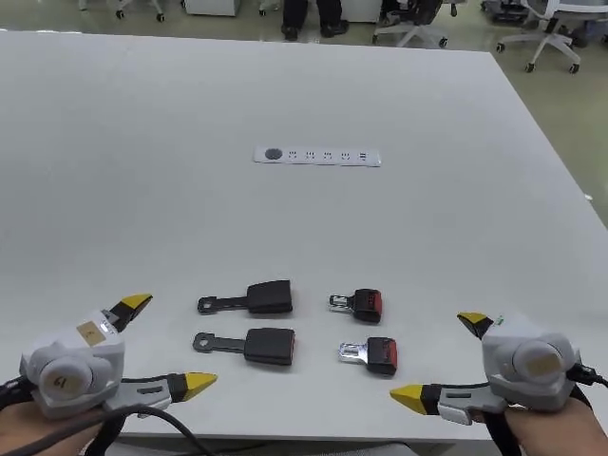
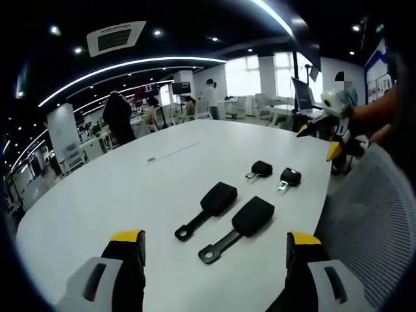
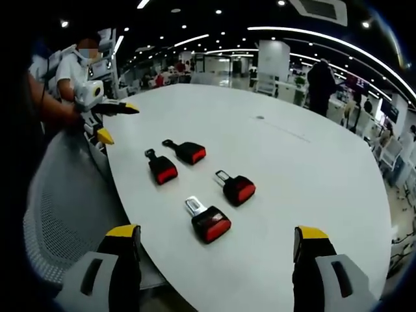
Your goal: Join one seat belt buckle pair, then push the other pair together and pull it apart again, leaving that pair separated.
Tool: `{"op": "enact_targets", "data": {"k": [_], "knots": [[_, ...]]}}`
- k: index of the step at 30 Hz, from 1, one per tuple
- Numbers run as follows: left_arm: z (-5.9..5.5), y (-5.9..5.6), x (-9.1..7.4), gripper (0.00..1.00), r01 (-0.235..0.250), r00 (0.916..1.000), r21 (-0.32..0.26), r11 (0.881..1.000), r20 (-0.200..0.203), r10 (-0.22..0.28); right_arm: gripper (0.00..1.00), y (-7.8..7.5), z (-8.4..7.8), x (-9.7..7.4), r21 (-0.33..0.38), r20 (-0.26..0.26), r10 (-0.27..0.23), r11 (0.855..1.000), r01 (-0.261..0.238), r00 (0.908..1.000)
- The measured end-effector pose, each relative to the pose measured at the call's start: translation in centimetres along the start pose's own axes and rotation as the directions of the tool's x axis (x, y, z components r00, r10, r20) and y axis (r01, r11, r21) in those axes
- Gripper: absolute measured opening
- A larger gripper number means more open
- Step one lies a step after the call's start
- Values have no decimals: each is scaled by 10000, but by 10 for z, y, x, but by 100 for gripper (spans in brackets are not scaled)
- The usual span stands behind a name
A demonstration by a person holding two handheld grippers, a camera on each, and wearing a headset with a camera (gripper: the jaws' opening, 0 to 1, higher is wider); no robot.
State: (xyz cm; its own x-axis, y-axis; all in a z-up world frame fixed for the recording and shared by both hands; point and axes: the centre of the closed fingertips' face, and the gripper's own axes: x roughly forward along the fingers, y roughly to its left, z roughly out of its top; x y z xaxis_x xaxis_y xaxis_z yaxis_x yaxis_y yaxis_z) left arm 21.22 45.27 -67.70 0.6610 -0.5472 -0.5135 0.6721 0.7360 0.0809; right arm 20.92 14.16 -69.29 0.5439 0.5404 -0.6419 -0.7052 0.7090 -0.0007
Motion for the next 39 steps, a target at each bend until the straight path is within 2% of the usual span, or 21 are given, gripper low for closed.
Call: {"op": "enact_targets", "data": {"k": [3,5,6,7,8,9,11,16,19,21,24,26,27,29,34,36,39], "knots": [[-1,1,-1,93,-43,10000,14,10000,-28,43,99,1,0,2,-24,-63,39,10000,-40,10000],[-3,4,-3,90,-146,9998,-401,9991,-166,139,99,4,1,3,-88,-59,79,9999,-79,10000],[-6,5,-3,87,-111,9996,-811,9966,-283,88,99,5,1,4,-83,-102,119,9999,-120,9999],[-5,3,-4,85,-142,9996,-839,9964,-253,122,99,5,1,4,-71,-129,120,9999,-121,9998],[-4,2,-6,86,-323,9991,-715,9969,-306,302,99,6,2,4,-90,-94,148,9998,-149,9998],[0,5,-7,87,-515,9986,-514,9974,-102,511,98,9,3,3,-132,-82,173,9998,-174,9998],[0,3,-7,87,-487,9988,-608,9970,-96,482,98,9,3,4,-207,-124,194,9996,-196,9997],[-5,-1,-3,88,-263,9994,-395,9989,-257,253,97,10,-2,7,-181,-270,208,9996,-213,9994],[-11,3,-2,89,-169,9991,19,9999,-381,170,96,19,-2,6,-324,-306,271,9991,-280,9992],[-14,1,-3,89,-46,9983,386,9992,-576,68,96,15,-1,7,-317,-256,217,9992,-225,9994],[-14,-2,-4,88,57,9977,453,9990,-674,-26,96,13,-1,9,-276,-291,218,9994,-226,9993],[-11,0,-4,88,24,9982,213,9998,-597,-11,95,14,0,8,-322,-314,264,9991,-275,9992],[-13,3,-3,89,-49,9978,223,9997,-655,64,96,14,1,8,-338,-312,237,9991,-248,9992],[-14,1,-2,93,104,9979,-1,9999,-644,-104,95,13,1,9,-362,-311,244,9990,-255,9992],[-19,0,-4,91,353,9945,560,9978,-1006,-296,96,13,0,13,-40,-157,464,9989,-464,9988],[-18,-4,-4,89,461,9935,537,9975,-1066,-402,97,15,-2,16,-334,-295,536,9979,-546,9981],[-14,-3,-5,88,422,9948,268,9987,-939,-395,96,17,-2,19,-601,-391,579,9964,-602,9976]]}}
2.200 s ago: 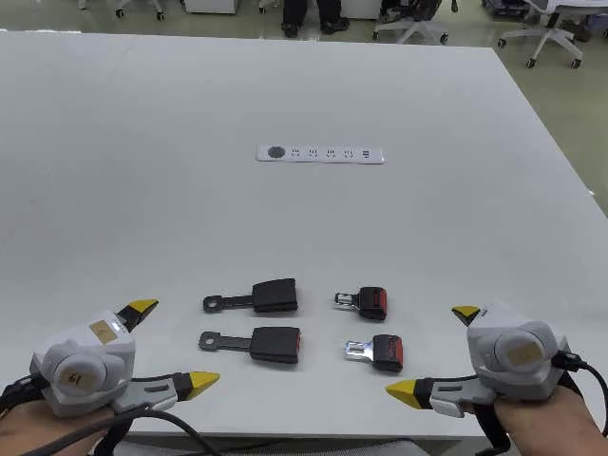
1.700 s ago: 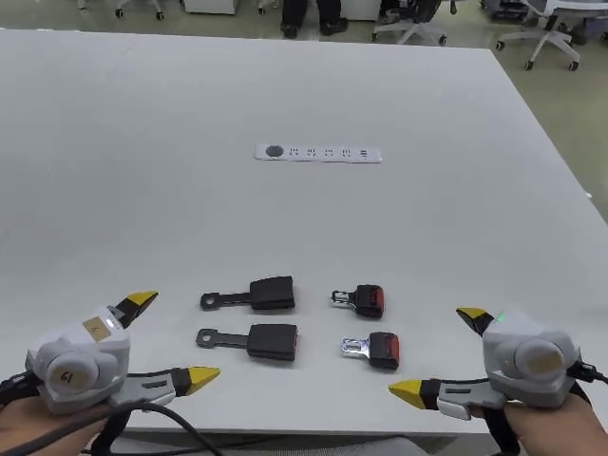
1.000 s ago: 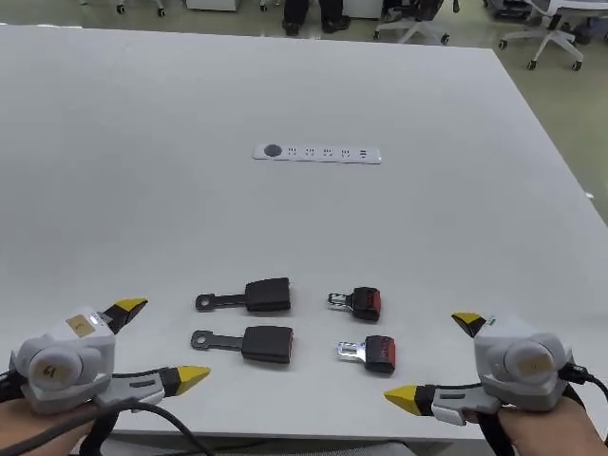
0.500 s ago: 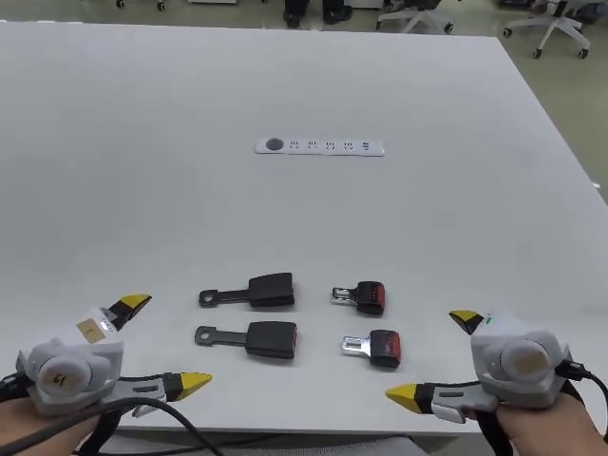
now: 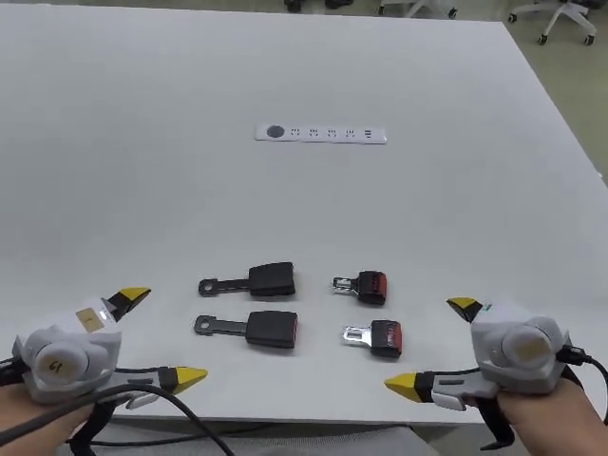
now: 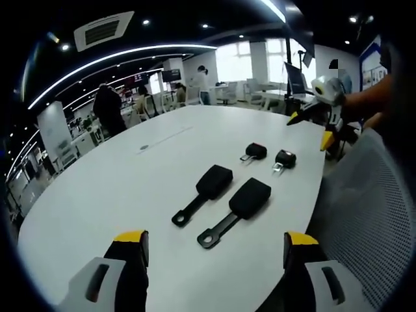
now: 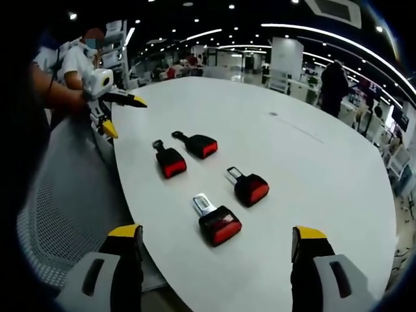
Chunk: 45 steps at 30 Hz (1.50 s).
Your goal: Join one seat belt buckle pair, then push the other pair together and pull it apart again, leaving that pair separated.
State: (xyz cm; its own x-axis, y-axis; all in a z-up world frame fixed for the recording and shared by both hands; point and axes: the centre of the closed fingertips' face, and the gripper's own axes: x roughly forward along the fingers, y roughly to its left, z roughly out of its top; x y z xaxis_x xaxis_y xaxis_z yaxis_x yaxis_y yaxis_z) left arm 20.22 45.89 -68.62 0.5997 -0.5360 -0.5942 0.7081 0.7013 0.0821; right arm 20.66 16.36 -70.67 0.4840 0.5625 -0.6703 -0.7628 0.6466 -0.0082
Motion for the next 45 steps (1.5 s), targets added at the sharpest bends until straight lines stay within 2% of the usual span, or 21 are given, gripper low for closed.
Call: {"op": "enact_targets", "data": {"k": [3,7,9,11,18,20,21,24,31,38,45], "knots": [[3,1,-1,87,-20,10000,-143,9999,44,21,95,-1,1,0,50,28,34,10000,-34,10000],[-1,3,0,85,118,9999,-285,9995,6,-118,94,-1,2,1,-35,-3,97,9999,-97,10000],[-12,6,0,85,157,9984,403,9991,-551,-135,94,-1,2,2,-140,2,94,9999,-94,10000],[-11,5,1,86,141,9984,348,9993,-553,-122,93,-1,1,2,-135,-50,149,9998,-150,9999],[-15,15,2,86,132,9982,386,9992,-582,-110,92,-3,2,4,-309,-141,85,9995,-89,9999],[-17,16,2,86,148,9976,499,9986,-688,-113,91,-2,4,3,-389,-165,64,9992,-70,9998],[-22,21,2,85,0,9950,857,9963,-993,86,91,-2,4,4,-416,-177,83,9991,-91,9998],[-21,18,3,85,78,9949,714,9974,-1007,-6,91,-2,4,4,-497,-219,92,9987,-103,9997],[-12,8,3,82,326,9939,956,9949,-1084,-222,89,3,3,6,-431,-243,264,9987,-275,9994],[-16,3,11,76,855,9871,1097,9903,-1445,-692,86,3,1,10,-503,-366,331,9981,-350,9988],[-8,-5,20,73,1213,9821,1399,9827,-1604,-984,82,-1,-3,18,-639,-523,431,9969,-464,9977]]}}
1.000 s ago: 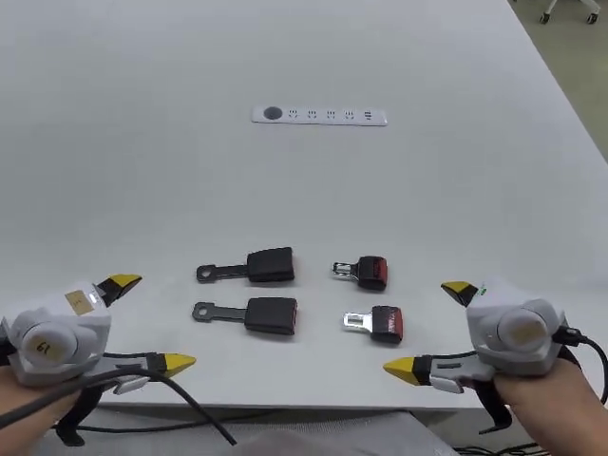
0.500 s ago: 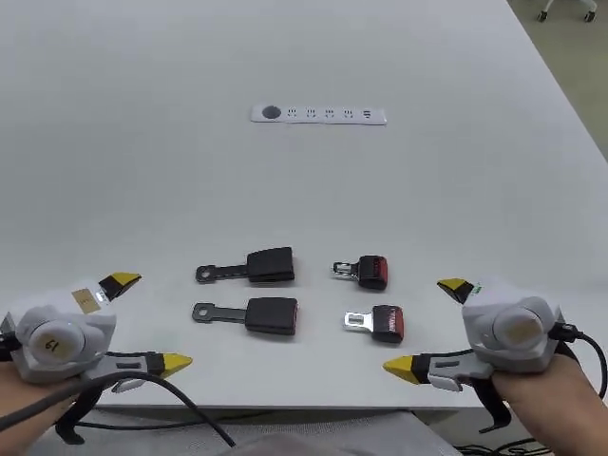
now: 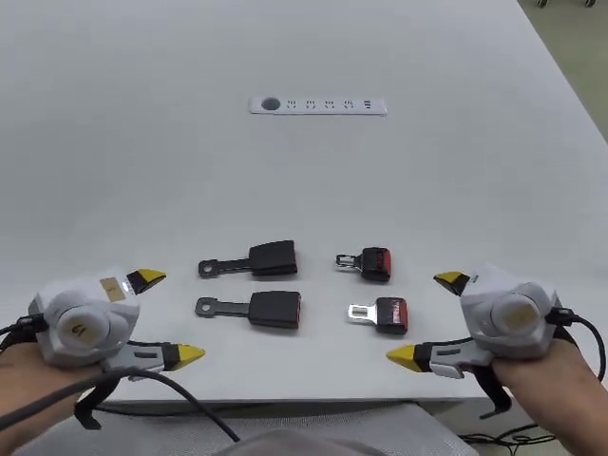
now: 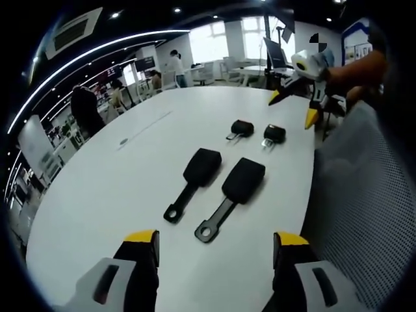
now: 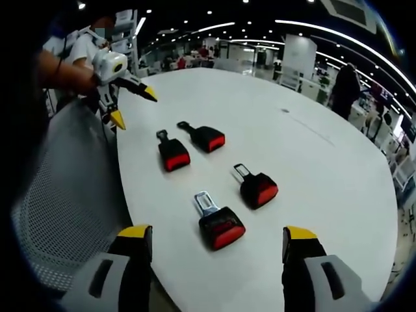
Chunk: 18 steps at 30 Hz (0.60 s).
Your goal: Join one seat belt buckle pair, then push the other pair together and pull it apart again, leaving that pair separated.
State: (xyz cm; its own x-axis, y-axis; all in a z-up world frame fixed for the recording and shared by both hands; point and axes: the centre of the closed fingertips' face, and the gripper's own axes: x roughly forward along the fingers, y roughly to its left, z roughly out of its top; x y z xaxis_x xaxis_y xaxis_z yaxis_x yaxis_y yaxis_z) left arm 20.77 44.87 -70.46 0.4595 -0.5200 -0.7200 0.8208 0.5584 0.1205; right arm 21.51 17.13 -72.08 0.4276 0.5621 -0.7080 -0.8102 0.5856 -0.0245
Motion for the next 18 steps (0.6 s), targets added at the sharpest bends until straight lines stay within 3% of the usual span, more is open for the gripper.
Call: {"op": "enact_targets", "data": {"k": [6,9,18], "knots": [[6,-7,11,69,453,9990,147,9989,-67,-452,77,-3,0,4,-185,-40,99,9998,-100,9999],[5,-11,20,64,696,9971,605,9957,-349,-675,75,-3,-3,8,-275,-131,148,9995,-151,9998],[4,-15,40,58,1132,9923,625,9916,-575,-1096,70,-3,-7,17,-484,-454,435,9978,-457,9980]]}}
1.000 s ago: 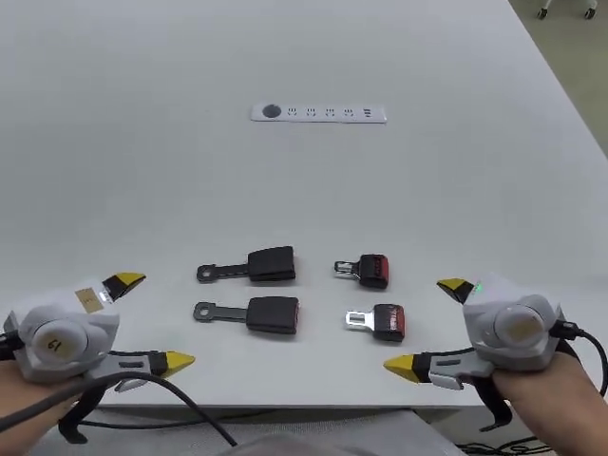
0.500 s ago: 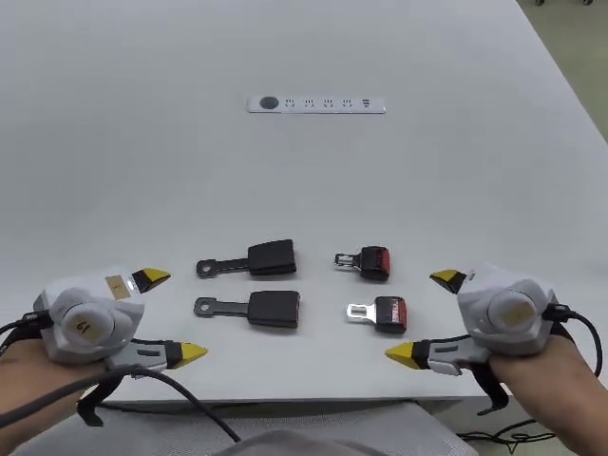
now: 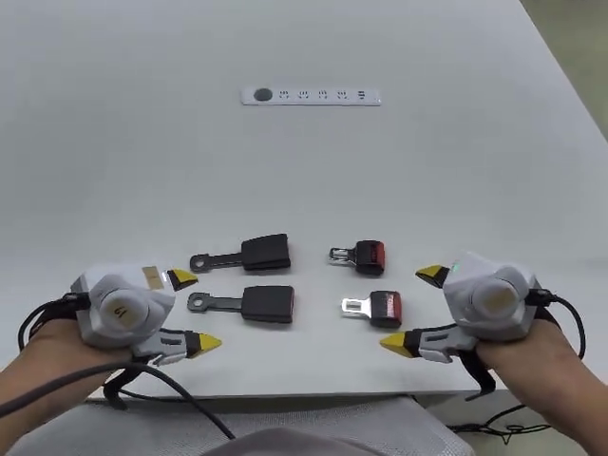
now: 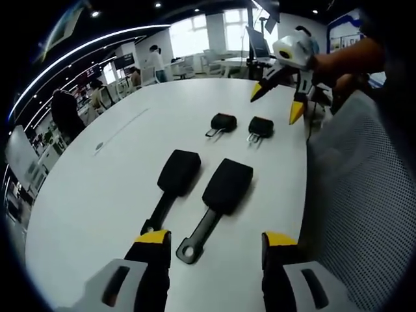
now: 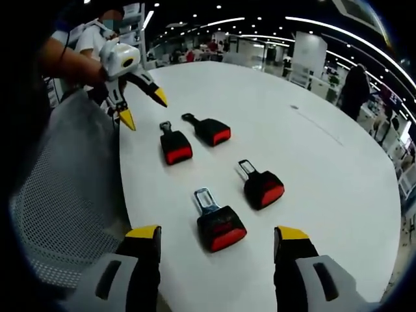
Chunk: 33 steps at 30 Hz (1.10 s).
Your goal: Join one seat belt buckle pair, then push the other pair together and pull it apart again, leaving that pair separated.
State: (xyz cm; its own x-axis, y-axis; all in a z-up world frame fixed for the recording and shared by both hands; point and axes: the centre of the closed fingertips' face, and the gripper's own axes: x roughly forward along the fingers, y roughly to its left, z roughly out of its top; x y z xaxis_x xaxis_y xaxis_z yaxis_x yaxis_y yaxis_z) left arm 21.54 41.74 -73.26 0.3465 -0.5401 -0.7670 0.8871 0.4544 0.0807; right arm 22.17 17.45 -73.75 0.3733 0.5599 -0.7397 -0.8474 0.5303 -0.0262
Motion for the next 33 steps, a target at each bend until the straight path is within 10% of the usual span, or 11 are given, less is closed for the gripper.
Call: {"op": "enact_targets", "data": {"k": [20,33], "knots": [[25,-3,41,48,1192,9925,1152,9862,-427,-1150,56,0,-6,13,-987,-997,648,9923,-746,9929],[26,-10,58,49,1938,9792,2545,9475,-1090,-1710,48,-5,-8,28,-2121,-1778,1111,9659,-1483,9778]]}}
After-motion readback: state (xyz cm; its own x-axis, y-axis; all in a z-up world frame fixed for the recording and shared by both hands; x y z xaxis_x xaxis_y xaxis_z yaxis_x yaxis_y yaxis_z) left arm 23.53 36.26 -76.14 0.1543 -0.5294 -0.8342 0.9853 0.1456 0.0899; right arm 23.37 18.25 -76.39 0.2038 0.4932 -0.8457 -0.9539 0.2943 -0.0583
